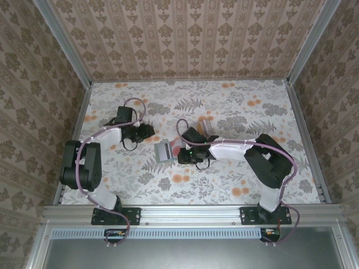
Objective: Put the credit cards into the card holder
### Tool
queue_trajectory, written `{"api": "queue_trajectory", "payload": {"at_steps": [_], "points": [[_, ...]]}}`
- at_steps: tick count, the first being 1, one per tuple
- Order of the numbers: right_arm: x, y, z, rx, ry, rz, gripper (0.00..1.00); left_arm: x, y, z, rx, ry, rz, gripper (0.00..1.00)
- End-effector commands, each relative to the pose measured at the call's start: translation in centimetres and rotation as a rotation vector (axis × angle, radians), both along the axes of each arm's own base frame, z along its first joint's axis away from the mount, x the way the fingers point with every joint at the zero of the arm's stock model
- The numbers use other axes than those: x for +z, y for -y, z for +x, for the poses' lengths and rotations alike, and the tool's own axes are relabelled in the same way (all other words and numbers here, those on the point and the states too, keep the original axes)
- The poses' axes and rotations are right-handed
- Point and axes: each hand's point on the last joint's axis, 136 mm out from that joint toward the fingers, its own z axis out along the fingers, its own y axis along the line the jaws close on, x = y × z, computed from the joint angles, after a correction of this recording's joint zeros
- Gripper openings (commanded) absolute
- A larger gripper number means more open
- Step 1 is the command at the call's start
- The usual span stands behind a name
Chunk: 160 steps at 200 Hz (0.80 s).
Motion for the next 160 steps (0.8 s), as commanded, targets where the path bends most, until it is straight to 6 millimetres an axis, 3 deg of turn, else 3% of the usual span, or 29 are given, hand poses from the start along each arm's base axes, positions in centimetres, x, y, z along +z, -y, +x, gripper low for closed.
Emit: {"api": "queue_trajectory", "payload": {"at_steps": [1,43,91,134,160], "points": [[0.5,0.7,0.2,-0.010,0.035,-0.034,0.24,-0.3,1.3,0.5,-0.063,0.002,-0.020,0.32],[0.0,-0.3,2.8,-0.022,0.075,-0.064,0.23,-2.7,1.5,-1.4,-0.085,-0.062,-0.014,0.25],[-0.1,-1.3,6.8,-0.057,0.120,-0.087,0.22,-5.2,-0.5,-6.4,-0.076,-0.141,0.039,0.18],[0.0,-2.8,9.8,-0.044,0.128,-0.069,0.23,-5.6,-0.9,-10.3,-0.056,-0.179,0.022,0.15],[0.2,-3.6,11.1,-0.025,0.116,-0.036,0.23,-5.3,-0.3,-11.6,-0.043,-0.169,0.016,0.15]]}}
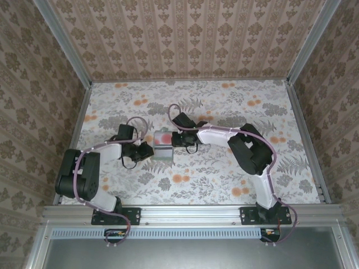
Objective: Put the credit cards into the card holder
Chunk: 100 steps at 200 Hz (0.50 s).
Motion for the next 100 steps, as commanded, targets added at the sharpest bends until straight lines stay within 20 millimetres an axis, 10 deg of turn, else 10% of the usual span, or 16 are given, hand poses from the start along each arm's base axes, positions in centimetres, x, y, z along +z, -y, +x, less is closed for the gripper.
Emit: {"api": "queue_trajectory", "payload": {"at_steps": [1,100], "points": [[-0.1,-0.7,0.7,0.044,-0.023,0.008,0.23,-0.9,0.2,-2.6,0.015,-0.064,0.017,0.15],[3.5,-2.5,2.2,0.202,-0.043,0.071,0.31,-0.8,11.4,-2.8,-0.111,0.005,-0.024,0.21]]}}
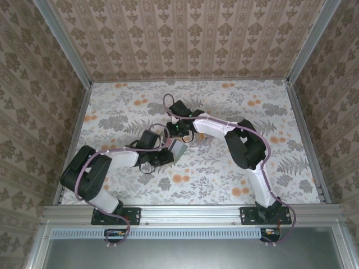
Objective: Put the credit cards into the card holder
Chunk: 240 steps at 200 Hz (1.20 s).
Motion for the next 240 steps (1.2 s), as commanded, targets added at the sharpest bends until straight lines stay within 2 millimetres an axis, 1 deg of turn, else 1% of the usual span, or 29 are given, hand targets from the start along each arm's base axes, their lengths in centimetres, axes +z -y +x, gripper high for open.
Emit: {"api": "queue_trajectory", "payload": {"at_steps": [1,22,38,54,80,92,111,126,141,162,171,199,201,205,222,240], "points": [[0.7,0.2,-0.7,0.063,-0.032,-0.001,0.31,-0.9,1.2,0.4,0.030,-0.011,0.050,0.21],[3.0,1.5,-0.1,0.050,0.007,-0.003,0.32,-0.1,2.1,1.2,0.039,0.023,0.049,0.24],[4.9,3.3,0.4,0.022,0.047,-0.022,0.33,0.6,1.8,1.9,0.069,0.051,0.060,0.28],[6.7,5.6,0.9,-0.021,0.086,-0.034,0.34,1.8,1.6,2.6,0.088,0.098,0.059,0.34],[9.1,10.2,1.1,-0.119,0.138,-0.048,0.34,4.2,1.3,3.7,0.102,0.184,0.061,0.39],[9.6,12.4,0.9,-0.159,0.152,-0.060,0.34,5.0,1.3,4.4,0.097,0.209,0.064,0.40],[9.6,15.5,0.4,-0.216,0.148,-0.080,0.35,5.5,1.6,5.4,0.077,0.209,0.053,0.40],[9.3,17.1,0.0,-0.241,0.132,-0.089,0.35,5.8,1.6,5.9,0.070,0.220,0.060,0.40],[8.7,17.8,-0.4,-0.241,0.114,-0.112,0.38,5.9,1.8,6.4,0.061,0.226,0.055,0.40],[7.6,18.2,-0.4,-0.242,0.094,-0.130,0.40,6.5,2.7,7.1,0.035,0.226,0.029,0.41],[7.0,18.1,-0.3,-0.241,0.080,-0.134,0.40,6.8,3.1,7.4,0.025,0.228,0.018,0.41],[6.0,17.9,0.1,-0.243,0.061,-0.146,0.41,7.3,4.5,8.2,0.002,0.229,-0.013,0.42],[5.7,18.1,-0.2,-0.242,0.043,-0.159,0.41,7.4,4.6,8.3,0.000,0.229,-0.016,0.43],[5.4,18.3,-0.2,-0.243,0.036,-0.169,0.41,7.5,4.8,8.4,-0.004,0.226,-0.021,0.43],[4.7,18.4,0.0,-0.242,0.019,-0.191,0.43,7.4,5.7,8.7,-0.021,0.216,-0.034,0.44],[4.0,17.8,0.1,-0.230,-0.001,-0.177,0.44,7.2,6.9,8.9,-0.044,0.203,-0.047,0.44]]}}
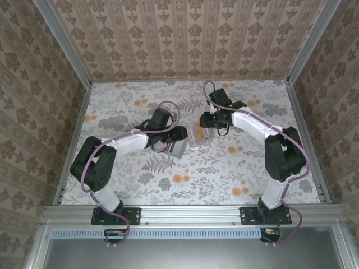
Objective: Put the credit cards into the card holder
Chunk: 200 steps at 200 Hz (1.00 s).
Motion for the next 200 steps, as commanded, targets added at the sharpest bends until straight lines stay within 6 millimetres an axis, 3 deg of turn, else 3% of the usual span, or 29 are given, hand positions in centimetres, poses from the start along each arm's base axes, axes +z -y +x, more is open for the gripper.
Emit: {"api": "queue_trajectory", "payload": {"at_steps": [1,73,200], "points": [[-0.8,0.0,-0.1,0.015,-0.036,-0.026,0.44,0.2,1.7,0.0,-0.064,-0.011,-0.023,0.44],[-1.1,-0.6,0.2,0.024,-0.053,-0.010,0.46,-1.4,4.4,0.2,-0.112,-0.059,-0.048,0.44],[0.7,-1.5,-0.2,0.048,-0.033,0.059,0.43,-2.2,4.8,0.2,-0.115,-0.076,-0.045,0.44]]}}
